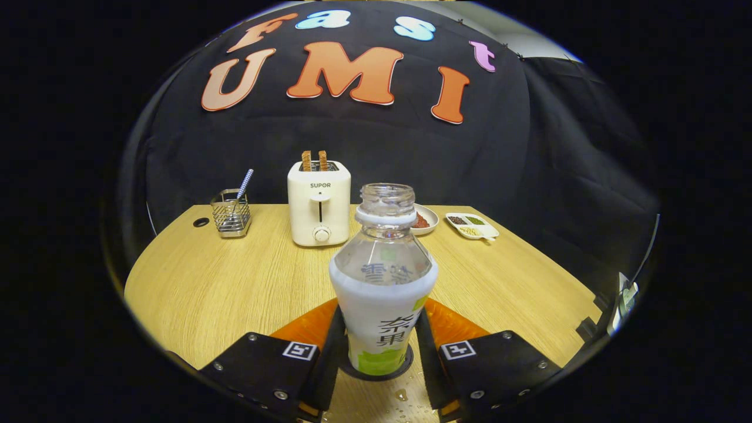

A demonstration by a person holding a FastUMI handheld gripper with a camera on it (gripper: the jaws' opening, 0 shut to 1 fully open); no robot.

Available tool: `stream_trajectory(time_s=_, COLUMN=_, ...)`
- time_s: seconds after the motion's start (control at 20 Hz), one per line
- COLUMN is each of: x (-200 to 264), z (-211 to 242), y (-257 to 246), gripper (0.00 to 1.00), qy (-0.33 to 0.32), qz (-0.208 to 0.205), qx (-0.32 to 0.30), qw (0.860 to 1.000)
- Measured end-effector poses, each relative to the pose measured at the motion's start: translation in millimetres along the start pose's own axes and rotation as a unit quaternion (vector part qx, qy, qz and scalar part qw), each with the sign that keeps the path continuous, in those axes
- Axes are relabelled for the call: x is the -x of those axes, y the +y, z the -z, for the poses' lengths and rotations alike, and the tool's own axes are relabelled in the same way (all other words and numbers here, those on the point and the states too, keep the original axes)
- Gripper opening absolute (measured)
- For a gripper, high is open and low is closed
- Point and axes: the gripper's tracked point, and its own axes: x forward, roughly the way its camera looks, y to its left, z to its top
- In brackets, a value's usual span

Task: Take the bottle from table, then pour the juice into the cup, finally place the bottle on the coaster

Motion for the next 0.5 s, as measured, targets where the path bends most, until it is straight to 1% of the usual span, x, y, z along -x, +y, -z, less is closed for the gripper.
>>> stream_trajectory(time_s=0.2, x=-1, z=4, y=-2, gripper=0.67, qy=-0.005, qz=-0.009, qx=-0.047, qw=0.999)
stream_trajectory(time_s=0.35, x=-1, z=10, y=-5, gripper=0.68, qy=-0.004, qz=-0.011, qx=-0.051, qw=0.999)
stream_trajectory(time_s=0.45, x=2, z=13, y=-7, gripper=0.76, qy=0.002, qz=-0.010, qx=-0.051, qw=0.999)
stream_trajectory(time_s=0.5, x=3, z=15, y=-8, gripper=0.84, qy=0.004, qz=-0.013, qx=-0.053, qw=0.998)
